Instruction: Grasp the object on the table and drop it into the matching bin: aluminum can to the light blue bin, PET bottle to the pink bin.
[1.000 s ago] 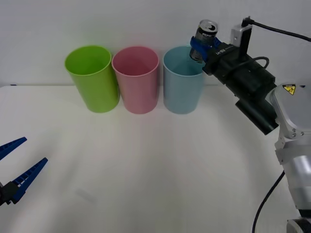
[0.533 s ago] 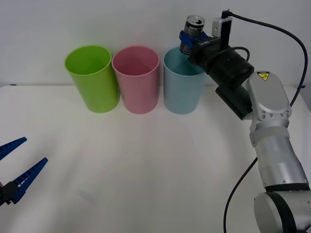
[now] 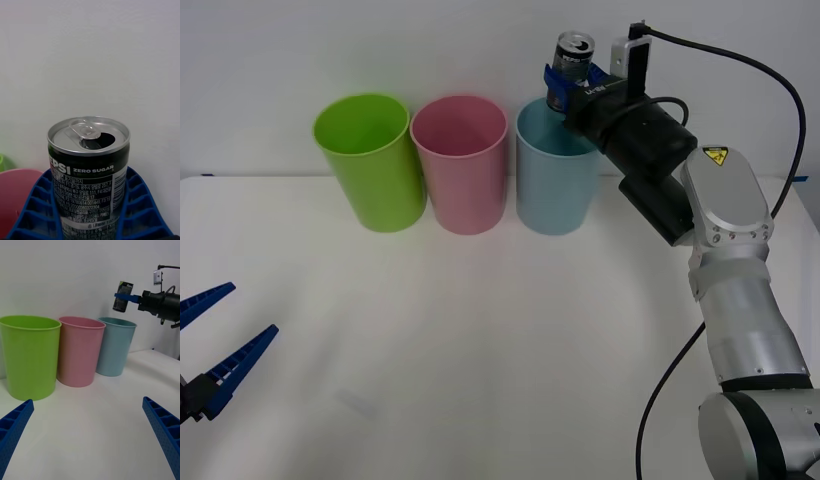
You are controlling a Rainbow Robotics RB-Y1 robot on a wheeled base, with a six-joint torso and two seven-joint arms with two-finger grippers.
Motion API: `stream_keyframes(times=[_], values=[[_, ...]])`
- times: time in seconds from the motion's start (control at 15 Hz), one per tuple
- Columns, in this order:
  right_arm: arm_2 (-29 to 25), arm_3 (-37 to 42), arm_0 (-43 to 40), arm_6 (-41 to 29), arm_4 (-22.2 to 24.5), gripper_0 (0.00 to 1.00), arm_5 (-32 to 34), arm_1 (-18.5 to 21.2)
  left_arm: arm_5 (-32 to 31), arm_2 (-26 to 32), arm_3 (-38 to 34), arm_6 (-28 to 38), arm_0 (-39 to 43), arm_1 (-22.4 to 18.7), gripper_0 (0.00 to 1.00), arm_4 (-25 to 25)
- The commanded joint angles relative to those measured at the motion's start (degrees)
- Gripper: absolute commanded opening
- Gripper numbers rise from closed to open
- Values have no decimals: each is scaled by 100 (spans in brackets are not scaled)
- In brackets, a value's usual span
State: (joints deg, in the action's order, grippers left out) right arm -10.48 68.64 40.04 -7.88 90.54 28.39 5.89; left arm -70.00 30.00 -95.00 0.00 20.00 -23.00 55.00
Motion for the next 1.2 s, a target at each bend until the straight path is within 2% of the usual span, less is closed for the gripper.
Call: stream_keyframes(times=[0.07, 0.27, 0.4, 0.67, 0.87, 1.2], values=[[-25, 0, -14, 41, -1, 100, 35, 0, 0, 0, 0, 0, 0, 0, 100, 0], [-86, 26, -76, 67, -45, 100, 184, 9, 0, 0, 0, 0, 0, 0, 100, 0], [-104, 334, -322, 76, -45, 100, 290, 26, 0, 0, 0, 0, 0, 0, 100, 0], [-104, 730, -753, 67, -300, 100, 791, 281, 0, 0, 0, 0, 0, 0, 100, 0], [142, 1125, -1236, 67, -748, 100, 940, 677, 0, 0, 0, 0, 0, 0, 100, 0], [705, 1995, -2352, 76, -1812, 100, 817, 1644, 0, 0, 0, 0, 0, 0, 100, 0]])
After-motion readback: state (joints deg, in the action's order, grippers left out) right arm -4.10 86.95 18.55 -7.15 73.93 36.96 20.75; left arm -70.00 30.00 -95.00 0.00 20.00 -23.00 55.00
